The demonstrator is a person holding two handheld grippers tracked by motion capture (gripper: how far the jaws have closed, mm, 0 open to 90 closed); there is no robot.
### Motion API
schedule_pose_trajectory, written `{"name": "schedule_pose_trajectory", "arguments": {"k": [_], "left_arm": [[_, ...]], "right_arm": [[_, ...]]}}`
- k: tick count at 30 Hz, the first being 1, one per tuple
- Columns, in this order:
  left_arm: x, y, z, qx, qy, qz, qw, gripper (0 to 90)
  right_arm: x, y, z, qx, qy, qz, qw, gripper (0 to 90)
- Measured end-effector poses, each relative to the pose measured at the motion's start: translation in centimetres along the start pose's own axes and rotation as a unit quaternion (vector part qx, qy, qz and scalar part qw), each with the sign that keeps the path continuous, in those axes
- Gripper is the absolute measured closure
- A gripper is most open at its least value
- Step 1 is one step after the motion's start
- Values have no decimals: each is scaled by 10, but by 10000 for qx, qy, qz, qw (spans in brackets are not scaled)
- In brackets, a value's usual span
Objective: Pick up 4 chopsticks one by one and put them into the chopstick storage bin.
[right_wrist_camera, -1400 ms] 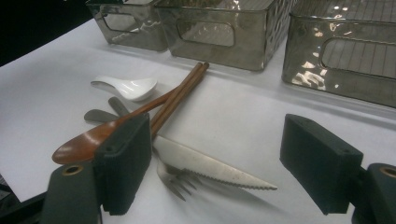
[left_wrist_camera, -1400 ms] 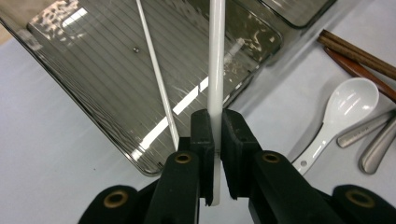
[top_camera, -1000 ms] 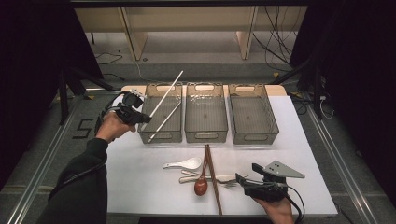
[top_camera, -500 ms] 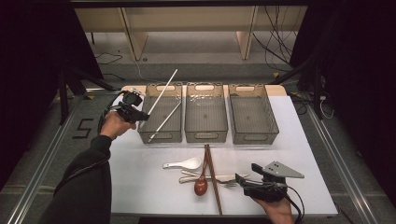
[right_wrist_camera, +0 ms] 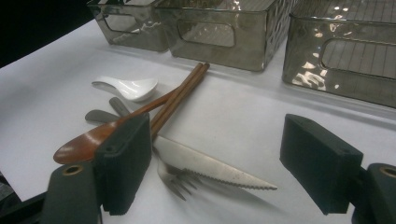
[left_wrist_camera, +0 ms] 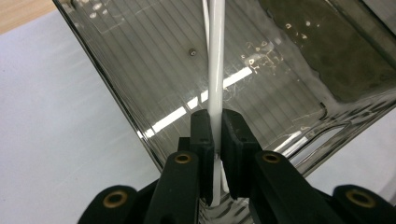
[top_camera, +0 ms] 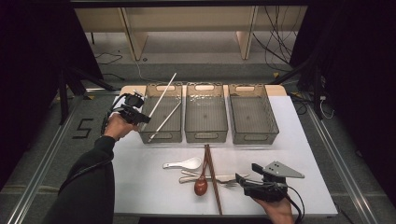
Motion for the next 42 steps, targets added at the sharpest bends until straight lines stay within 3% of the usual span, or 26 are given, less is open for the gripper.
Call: {"name": "schedule_pose_trajectory", "arguments": {"k": [15,22,30,36,42], "left_arm": [[-3,8,-7,-264,-160,62,9995,815],[-1,3,-4,-196,-197,106,9996,589],[4,-17,-1,202,-472,17,9987,419],[15,-38,-8,655,-653,-78,9957,336],[30,-49,-23,897,-712,-160,9933,283]], "right_arm": [[0,0,0,4,5,2,10000,258],[0,0,0,14,1,-8,10000,258],[0,-1,1,6,11,-2,10000,258],[-2,0,2,-63,14,-41,10000,258],[-5,2,3,-199,24,-82,9998,260]]}}
Point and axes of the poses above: each handheld gripper's, and its own axes: y roughly forward along the jaws, z roughly out of its top, x roughly to its right, the point moved 3 cm from there along y, roughly forward along the jaws, and after that the axes turned 14 degrees about x, right-handed, at the moved point
